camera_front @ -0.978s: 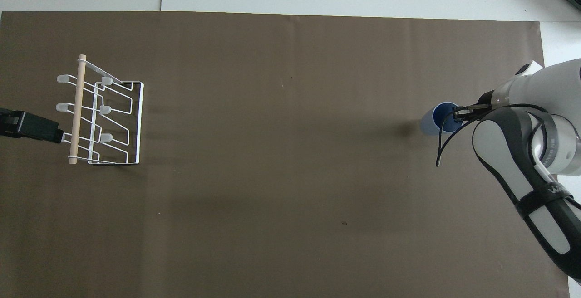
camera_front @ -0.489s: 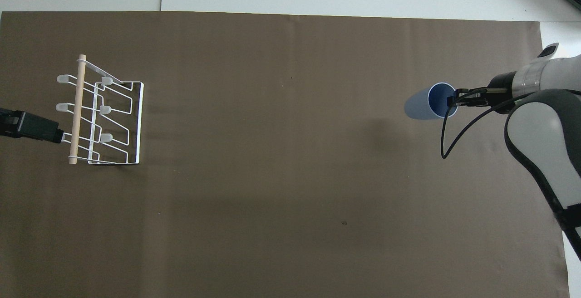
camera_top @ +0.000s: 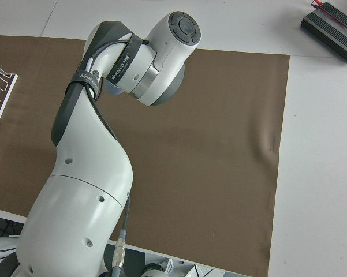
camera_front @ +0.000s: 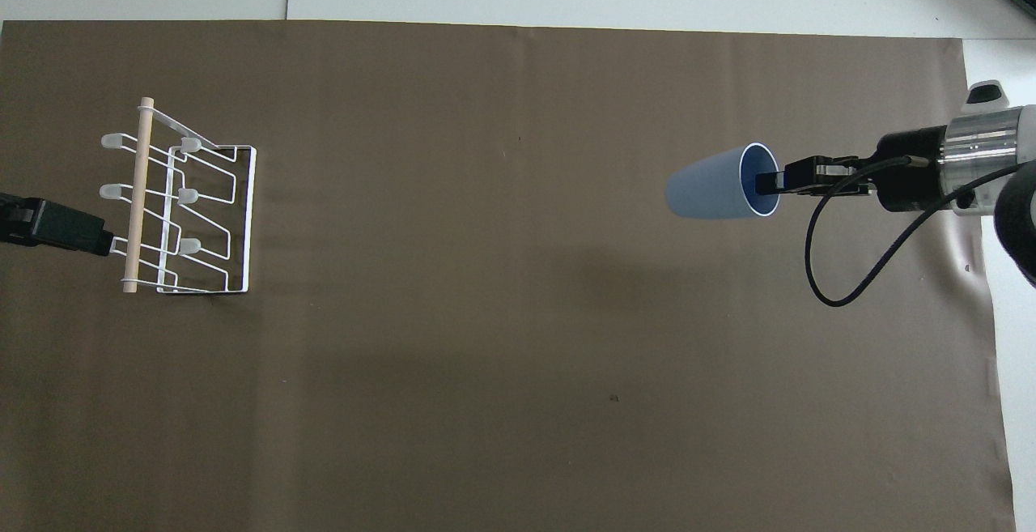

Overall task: Hang cup on cup holder
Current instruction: 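Lift the blue cup with the right gripper and tip it sideways, then carry the cup toward center while the left gripper reaches toward it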

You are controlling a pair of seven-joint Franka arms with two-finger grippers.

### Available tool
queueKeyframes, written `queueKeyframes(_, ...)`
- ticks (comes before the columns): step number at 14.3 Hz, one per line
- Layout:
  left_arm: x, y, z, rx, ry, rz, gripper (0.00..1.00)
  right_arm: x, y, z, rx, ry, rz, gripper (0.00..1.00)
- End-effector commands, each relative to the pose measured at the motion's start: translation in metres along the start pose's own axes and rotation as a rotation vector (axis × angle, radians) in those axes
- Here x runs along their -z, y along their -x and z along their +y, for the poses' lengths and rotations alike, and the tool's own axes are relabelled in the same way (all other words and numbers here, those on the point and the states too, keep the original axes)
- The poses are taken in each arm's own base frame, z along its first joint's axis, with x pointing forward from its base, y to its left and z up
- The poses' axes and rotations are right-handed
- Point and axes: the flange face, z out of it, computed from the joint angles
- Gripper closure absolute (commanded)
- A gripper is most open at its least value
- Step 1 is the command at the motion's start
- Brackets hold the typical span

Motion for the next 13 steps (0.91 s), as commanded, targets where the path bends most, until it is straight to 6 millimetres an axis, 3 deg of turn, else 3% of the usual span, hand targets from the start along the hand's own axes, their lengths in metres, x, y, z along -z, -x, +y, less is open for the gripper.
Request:
queueKeyframes(1, 0.001, 0.006, 0.018, 0.074, 0.006, 0.010, 0.00, 0.005, 0.006, -0.015, 0.003, -0.118, -0.010, 1.00)
queueKeyframes(5, 0.004, 0.001, 0.061, 0.192, 0.164, 0.024, 0.00, 0.004, 0.010, -0.038, -0.028, -0.323, -0.031, 1.00)
queueKeyframes(9, 0.013, -0.012, 0.087, 0.480, 0.412, 0.013, 0.00, 0.009, 0.014, -0.057, -0.070, -0.509, -0.021, 1.00)
queueKeyframes(13, 0.027, -0.022, 0.111, 0.773, 0.610, -0.040, 0.00, -0.015, 0.027, -0.068, -0.128, -0.647, -0.033, 1.00)
